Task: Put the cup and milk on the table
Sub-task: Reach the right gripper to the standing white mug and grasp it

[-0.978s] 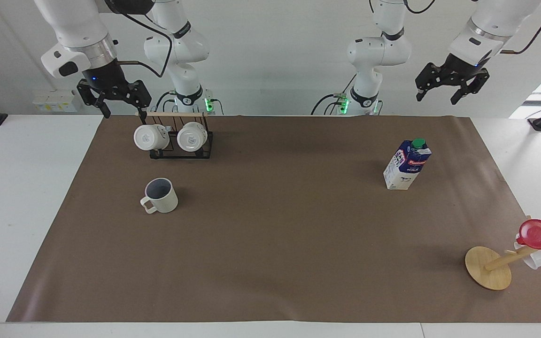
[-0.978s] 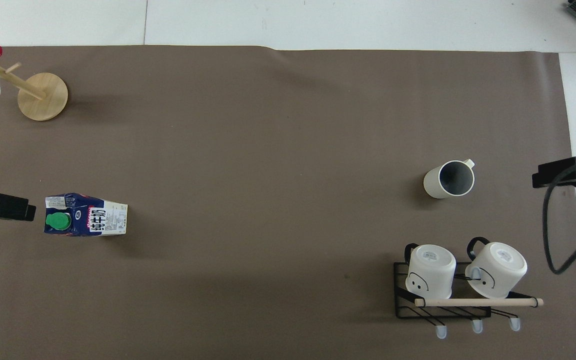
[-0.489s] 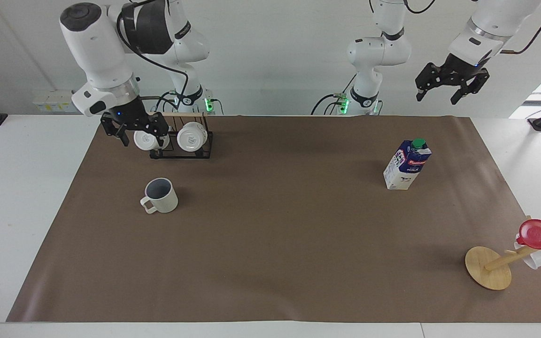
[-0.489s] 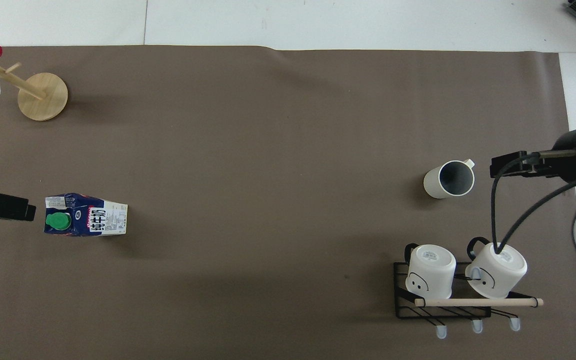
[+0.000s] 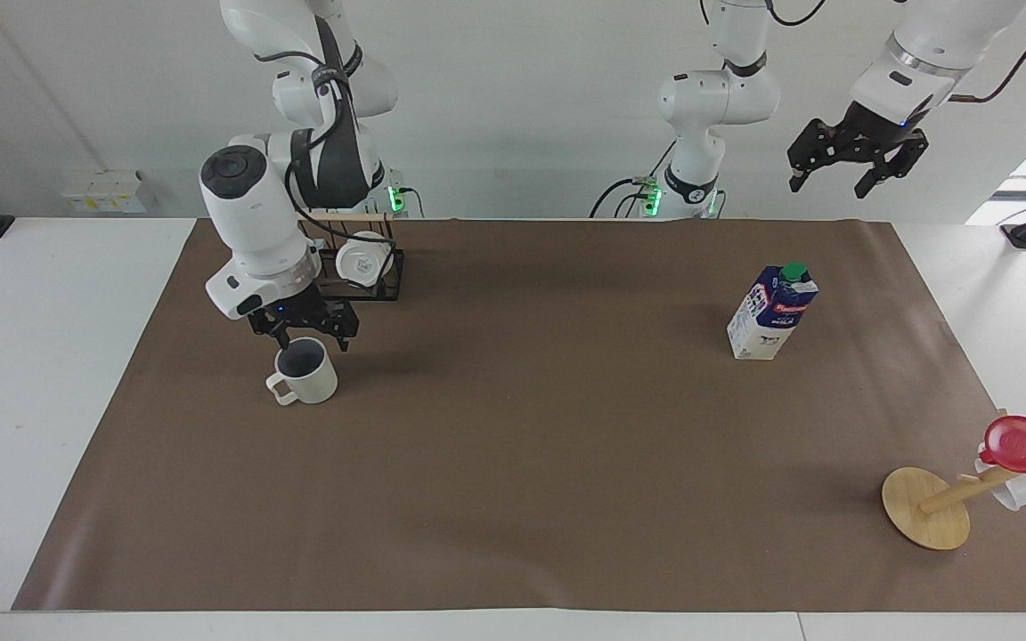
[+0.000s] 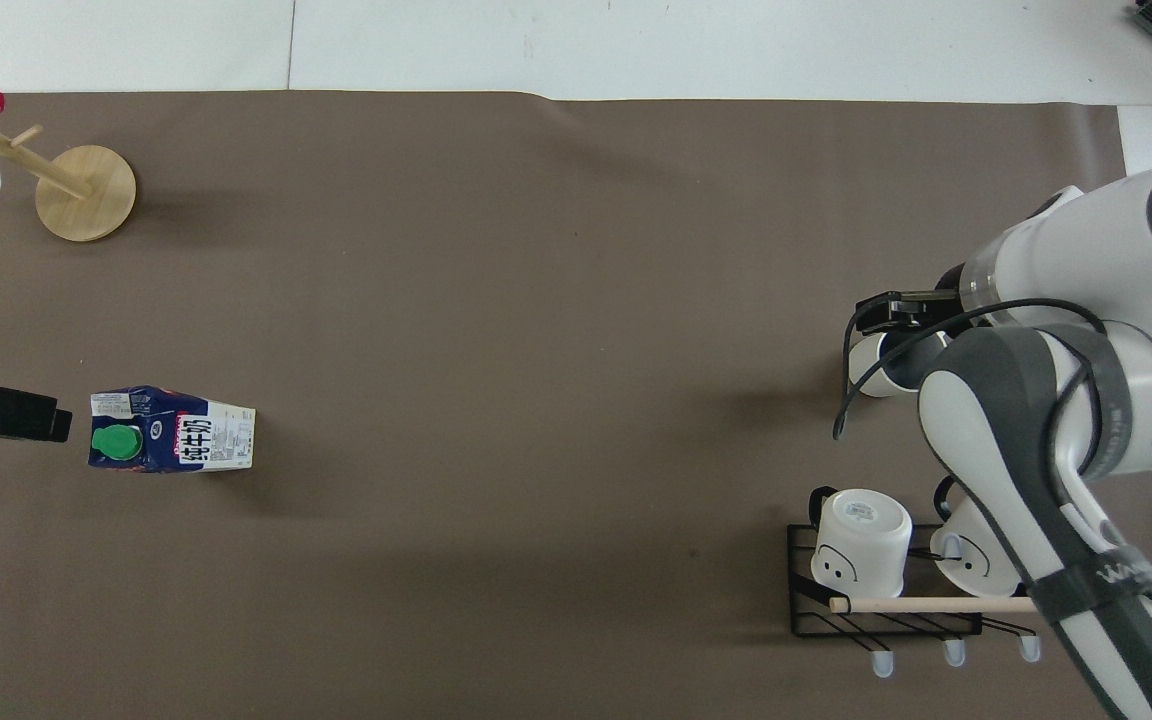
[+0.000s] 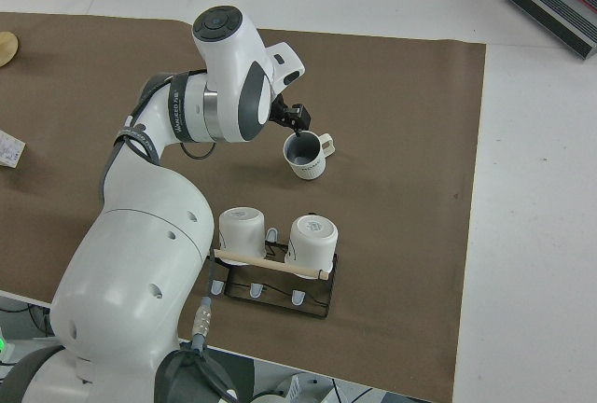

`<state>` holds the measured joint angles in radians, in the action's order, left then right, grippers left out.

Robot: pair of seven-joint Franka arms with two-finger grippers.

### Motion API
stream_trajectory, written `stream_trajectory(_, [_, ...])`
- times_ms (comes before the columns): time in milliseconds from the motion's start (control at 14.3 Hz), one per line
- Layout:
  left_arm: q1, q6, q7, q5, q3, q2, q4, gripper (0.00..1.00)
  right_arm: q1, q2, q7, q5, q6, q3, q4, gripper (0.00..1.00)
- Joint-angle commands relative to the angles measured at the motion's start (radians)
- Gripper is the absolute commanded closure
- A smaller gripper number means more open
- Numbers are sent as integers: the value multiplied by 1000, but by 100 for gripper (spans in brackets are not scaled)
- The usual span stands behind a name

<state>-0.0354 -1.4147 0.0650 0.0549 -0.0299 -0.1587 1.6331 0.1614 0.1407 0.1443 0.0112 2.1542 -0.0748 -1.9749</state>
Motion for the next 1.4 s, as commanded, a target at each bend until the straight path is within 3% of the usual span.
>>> stream_trajectory(0, [6,-1,3,6,-2,-7,10,0,-8,16,46,-7,65,1,-44,0])
stream_trajectory(489, [8,-1,3,6,-2,-7,10,0,-36,80,113,-8,104,1,-56,3])
stream_trajectory(559, [8,-1,3,6,-2,-7,10,0,-36,88,141,-8,119,1,-56,15])
stream_trajectory(699, [6,-1,3,6,-2,-7,10,0,-36,88,164,-8,121,1,-55,49])
stream_trajectory(838, [8,-1,3,6,-2,-7,10,0,-36,88,166,-8,119,1,-55,100])
stream_trajectory(1328, [6,-1,3,6,-2,-7,10,0,-17,97,222,-60,93,1,43,100])
